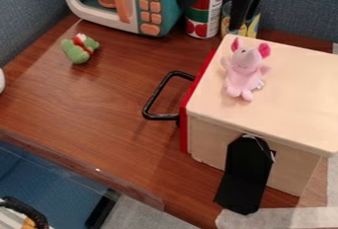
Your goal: Open the drawer
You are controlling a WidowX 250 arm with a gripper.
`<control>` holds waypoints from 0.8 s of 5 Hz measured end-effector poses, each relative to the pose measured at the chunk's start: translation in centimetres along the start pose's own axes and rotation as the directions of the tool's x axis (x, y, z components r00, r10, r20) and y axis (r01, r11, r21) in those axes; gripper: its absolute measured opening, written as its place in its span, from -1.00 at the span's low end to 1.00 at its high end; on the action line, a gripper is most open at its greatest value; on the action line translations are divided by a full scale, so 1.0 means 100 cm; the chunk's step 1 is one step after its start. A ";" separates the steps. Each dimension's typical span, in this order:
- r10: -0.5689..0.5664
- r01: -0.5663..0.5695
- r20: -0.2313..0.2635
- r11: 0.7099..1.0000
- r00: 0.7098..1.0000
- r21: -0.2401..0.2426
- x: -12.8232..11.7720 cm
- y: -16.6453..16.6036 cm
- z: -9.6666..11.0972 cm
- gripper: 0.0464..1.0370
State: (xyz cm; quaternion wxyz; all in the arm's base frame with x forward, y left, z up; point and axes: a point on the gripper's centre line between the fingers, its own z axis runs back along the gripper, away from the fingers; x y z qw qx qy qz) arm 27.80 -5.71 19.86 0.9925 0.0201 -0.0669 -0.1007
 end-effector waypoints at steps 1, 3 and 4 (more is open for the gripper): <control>-0.004 0.003 -0.033 1.000 0.999 -0.006 0.000 -0.001 -0.009 0.92; 0.079 -0.085 -0.075 0.993 0.994 -0.077 -0.010 0.064 -0.029 0.92; 0.098 -0.106 -0.086 0.989 0.992 -0.103 -0.018 0.088 -0.057 0.92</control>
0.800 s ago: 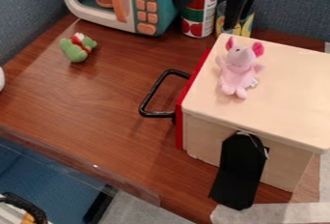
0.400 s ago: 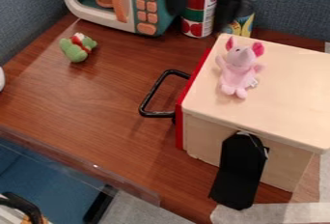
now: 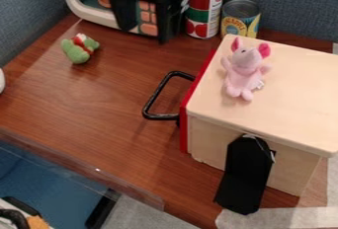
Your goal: Open the drawer
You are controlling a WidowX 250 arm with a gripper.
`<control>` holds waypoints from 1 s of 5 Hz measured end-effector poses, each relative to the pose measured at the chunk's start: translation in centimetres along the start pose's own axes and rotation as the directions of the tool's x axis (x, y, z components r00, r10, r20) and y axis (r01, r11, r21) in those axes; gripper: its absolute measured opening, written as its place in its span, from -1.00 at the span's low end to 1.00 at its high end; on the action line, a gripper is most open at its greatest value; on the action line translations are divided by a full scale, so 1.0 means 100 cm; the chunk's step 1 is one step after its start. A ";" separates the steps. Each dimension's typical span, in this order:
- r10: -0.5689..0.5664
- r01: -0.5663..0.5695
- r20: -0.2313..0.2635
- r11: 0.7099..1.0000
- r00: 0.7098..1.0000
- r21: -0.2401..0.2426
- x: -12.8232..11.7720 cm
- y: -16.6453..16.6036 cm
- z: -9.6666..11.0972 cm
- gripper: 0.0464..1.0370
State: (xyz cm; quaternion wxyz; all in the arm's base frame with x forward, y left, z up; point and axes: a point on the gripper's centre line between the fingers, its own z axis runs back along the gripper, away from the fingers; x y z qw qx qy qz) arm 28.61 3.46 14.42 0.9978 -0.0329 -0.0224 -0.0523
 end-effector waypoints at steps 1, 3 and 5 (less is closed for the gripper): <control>0.003 -0.003 0.070 1.000 0.998 -0.009 -0.004 0.012 -0.032 0.92; 0.025 -0.034 0.139 0.998 0.990 0.061 0.002 0.010 -0.084 0.92; 0.110 -0.112 0.030 0.991 0.993 0.070 0.008 0.023 -0.122 0.82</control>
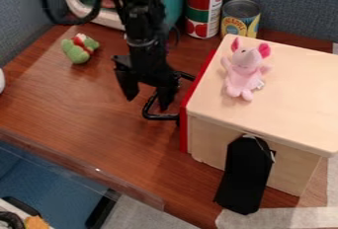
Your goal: Open the drawer
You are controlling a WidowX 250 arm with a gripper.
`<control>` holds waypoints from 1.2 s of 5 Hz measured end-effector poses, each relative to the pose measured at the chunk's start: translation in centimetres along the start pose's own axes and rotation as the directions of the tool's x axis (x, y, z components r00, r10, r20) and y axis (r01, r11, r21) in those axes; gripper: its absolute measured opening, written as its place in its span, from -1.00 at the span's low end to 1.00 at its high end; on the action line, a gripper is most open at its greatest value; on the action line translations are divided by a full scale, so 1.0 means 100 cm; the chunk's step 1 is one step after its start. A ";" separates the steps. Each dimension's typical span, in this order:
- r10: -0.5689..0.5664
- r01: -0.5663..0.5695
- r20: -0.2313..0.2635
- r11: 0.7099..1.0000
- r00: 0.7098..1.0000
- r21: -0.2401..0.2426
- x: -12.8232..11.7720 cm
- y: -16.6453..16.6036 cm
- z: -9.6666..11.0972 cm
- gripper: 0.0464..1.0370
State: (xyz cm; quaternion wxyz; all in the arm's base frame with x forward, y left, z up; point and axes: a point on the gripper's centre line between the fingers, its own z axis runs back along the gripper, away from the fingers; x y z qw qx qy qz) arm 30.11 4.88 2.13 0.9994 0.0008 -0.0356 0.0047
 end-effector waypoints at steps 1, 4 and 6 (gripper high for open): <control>0.030 -0.029 -0.037 1.000 0.999 0.008 0.003 0.009 -0.010 0.26; 0.145 -0.142 -0.026 0.987 0.989 0.077 -0.002 0.071 0.000 -0.81; 0.190 -0.185 -0.037 0.978 0.981 0.096 -0.004 0.098 0.001 -0.82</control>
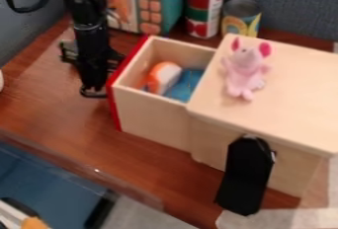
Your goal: Open the drawer
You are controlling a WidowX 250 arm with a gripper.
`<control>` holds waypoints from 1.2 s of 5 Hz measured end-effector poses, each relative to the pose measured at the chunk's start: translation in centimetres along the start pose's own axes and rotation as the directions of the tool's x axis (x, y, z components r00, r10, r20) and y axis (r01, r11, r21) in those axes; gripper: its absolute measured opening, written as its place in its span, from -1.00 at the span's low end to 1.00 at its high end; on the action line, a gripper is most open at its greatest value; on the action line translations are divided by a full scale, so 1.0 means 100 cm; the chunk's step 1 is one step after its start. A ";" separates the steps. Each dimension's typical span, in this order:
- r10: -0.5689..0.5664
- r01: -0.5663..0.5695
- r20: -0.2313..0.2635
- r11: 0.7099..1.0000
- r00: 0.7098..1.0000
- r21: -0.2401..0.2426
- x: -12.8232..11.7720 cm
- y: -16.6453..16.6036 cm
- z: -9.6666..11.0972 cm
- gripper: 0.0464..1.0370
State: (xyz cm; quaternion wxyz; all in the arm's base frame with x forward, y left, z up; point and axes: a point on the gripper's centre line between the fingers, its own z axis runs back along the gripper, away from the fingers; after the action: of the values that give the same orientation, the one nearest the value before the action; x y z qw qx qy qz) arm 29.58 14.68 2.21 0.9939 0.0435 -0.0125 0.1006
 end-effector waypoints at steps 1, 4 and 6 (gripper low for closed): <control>-0.004 0.004 -0.002 1.000 1.000 0.003 0.002 0.001 0.003 -0.75; -0.005 0.004 0.064 1.000 0.998 0.011 0.005 0.014 0.053 0.86; -0.030 0.028 0.065 0.999 0.997 0.030 0.002 0.022 0.069 0.93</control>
State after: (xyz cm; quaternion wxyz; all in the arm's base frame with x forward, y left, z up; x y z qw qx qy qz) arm 29.26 16.23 9.25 0.9936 0.0613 -0.0432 0.0850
